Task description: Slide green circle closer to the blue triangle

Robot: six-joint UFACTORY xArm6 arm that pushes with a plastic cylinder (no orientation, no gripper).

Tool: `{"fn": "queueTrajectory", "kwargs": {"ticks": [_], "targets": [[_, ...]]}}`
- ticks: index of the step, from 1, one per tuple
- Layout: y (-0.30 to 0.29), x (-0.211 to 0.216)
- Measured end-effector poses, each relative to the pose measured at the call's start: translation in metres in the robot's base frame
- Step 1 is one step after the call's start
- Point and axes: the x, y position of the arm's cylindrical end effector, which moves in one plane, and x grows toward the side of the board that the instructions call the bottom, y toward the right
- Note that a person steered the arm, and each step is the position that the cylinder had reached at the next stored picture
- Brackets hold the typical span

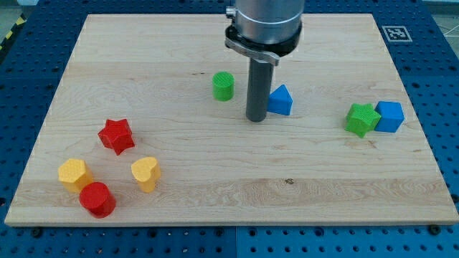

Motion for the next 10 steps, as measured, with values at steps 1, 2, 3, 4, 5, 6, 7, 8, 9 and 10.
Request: {"fn": "queueTrajectory", "kwargs": {"ticks": [1, 2, 3, 4, 5, 6, 7, 8, 9, 10], "targets": [[-0.029, 0.003], [-0.084, -0.003], [-0.133, -0.034], [-0.137, -0.079], [-0.117, -0.084], [-0.098, -0.084], [-0.081, -0.084], [-0.067, -0.084], [-0.061, -0.078], [-0.056, -0.069]]}}
